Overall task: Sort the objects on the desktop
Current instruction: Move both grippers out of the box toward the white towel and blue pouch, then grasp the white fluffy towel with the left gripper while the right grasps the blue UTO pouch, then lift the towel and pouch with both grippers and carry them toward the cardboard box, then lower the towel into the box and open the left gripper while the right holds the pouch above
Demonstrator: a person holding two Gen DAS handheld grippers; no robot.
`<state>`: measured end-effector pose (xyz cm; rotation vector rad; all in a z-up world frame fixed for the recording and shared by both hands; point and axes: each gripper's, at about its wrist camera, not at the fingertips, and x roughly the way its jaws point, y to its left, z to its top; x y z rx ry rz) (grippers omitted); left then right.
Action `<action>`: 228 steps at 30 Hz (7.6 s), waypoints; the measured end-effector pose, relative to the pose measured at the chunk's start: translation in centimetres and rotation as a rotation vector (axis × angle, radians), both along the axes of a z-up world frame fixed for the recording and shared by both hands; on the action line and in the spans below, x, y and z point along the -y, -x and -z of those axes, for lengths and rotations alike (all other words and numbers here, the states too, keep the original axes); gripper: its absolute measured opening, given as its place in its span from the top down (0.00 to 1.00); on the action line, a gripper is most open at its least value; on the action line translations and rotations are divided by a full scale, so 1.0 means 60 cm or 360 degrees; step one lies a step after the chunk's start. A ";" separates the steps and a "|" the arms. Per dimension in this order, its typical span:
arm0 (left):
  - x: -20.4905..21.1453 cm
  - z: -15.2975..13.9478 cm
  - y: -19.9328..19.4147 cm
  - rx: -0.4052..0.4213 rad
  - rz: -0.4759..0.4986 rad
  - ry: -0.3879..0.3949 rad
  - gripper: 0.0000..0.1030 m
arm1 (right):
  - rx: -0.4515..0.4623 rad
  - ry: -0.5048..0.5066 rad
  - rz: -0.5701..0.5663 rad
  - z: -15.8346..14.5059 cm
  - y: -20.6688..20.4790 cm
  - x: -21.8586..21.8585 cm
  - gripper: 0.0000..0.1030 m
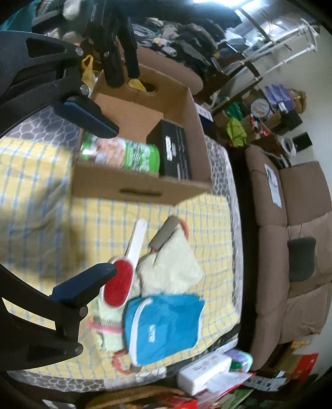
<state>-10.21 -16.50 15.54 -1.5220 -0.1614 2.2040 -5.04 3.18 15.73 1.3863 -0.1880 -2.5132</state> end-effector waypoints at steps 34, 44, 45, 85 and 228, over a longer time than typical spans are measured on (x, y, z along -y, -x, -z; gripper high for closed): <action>-0.472 0.239 0.169 0.0266 0.0279 0.0524 0.22 | 0.0217 0.0104 0.0353 0.179 0.050 -0.386 0.20; -0.470 0.291 0.176 0.0245 0.0293 0.0587 0.74 | 0.0214 0.0225 0.0430 0.195 0.066 -0.437 0.20; -0.468 0.286 0.174 0.0219 0.0291 0.0571 0.78 | 0.0215 0.0243 0.0434 0.196 0.067 -0.439 0.20; -0.381 0.007 0.127 -0.0015 0.0281 0.0146 0.88 | -0.0098 0.0918 0.0773 0.008 0.050 -0.426 0.92; 0.218 0.148 0.083 0.0189 -0.0348 -0.0059 0.77 | -0.0106 0.0474 -0.0047 -0.177 0.026 0.149 0.89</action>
